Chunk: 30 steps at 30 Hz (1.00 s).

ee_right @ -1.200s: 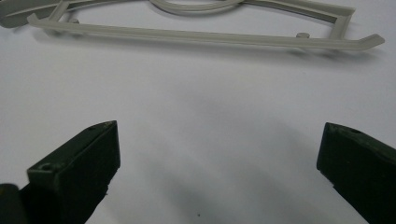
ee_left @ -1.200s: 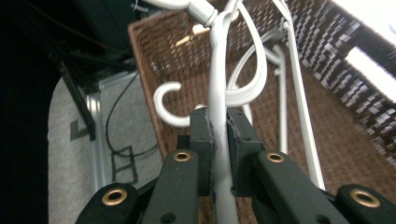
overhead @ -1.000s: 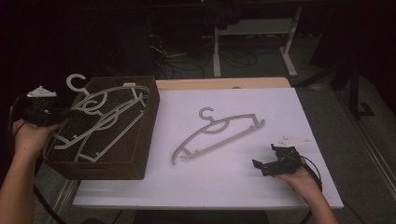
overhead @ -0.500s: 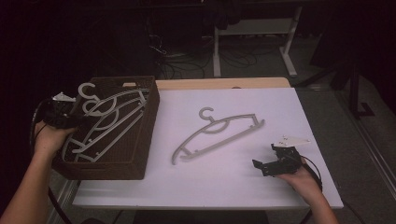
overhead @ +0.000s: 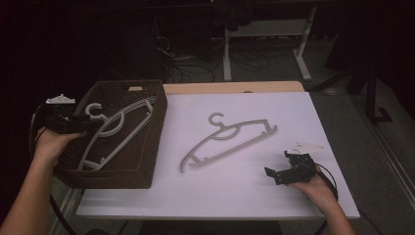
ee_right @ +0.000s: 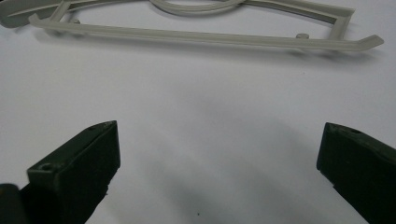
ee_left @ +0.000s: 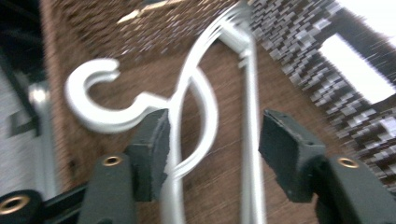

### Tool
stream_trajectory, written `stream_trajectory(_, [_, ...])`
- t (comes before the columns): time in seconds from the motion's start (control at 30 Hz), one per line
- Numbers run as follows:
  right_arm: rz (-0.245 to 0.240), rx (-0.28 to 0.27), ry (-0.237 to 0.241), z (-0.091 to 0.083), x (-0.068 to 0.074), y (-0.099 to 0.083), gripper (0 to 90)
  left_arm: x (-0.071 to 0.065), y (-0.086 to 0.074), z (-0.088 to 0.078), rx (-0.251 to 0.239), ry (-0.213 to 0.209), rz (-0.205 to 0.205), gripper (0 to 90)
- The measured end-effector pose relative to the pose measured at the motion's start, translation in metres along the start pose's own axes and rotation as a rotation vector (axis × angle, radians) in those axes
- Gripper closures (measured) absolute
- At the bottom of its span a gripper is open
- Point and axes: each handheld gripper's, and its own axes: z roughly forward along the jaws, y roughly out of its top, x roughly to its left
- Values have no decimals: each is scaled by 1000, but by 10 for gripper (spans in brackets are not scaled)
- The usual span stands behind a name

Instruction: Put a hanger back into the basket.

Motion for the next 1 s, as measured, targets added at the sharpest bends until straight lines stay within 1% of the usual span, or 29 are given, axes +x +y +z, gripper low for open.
stream_trajectory(0.07, [0,1,1,0,0,0,0,-6,4,-1,-24,-28,1,374])
stream_trajectory(0.1, [1,1,2,0,0,0,0,-10,6,-2,-43,-50,2,365])
stream_trajectory(0.17, [1,1,2,0,0,0,0,-17,10,-3,-64,-78,11,348])
stream_trajectory(0.2, [0,1,3,0,0,0,0,-22,13,-3,-79,-102,13,335])
stream_trajectory(0.37, [2,2,3,-1,0,0,0,-45,23,-1,-110,-179,42,269])
stream_trajectory(0.4, [1,2,3,-1,0,0,0,-48,24,0,-114,-187,47,258])
stream_trajectory(0.6, [1,2,4,-1,0,0,0,-72,34,5,-150,-280,58,194])
stream_trajectory(0.67, [-1,2,5,0,0,0,0,-80,36,7,-156,-305,62,181])
stream_trajectory(0.83, [-2,2,7,0,0,0,0,-102,42,15,-162,-354,95,162])
stream_trajectory(0.87, [-2,1,7,0,0,0,0,-108,43,16,-165,-369,101,161])
stream_trajectory(1.0, [-2,1,8,-1,0,0,0,-129,48,23,-190,-414,114,161])
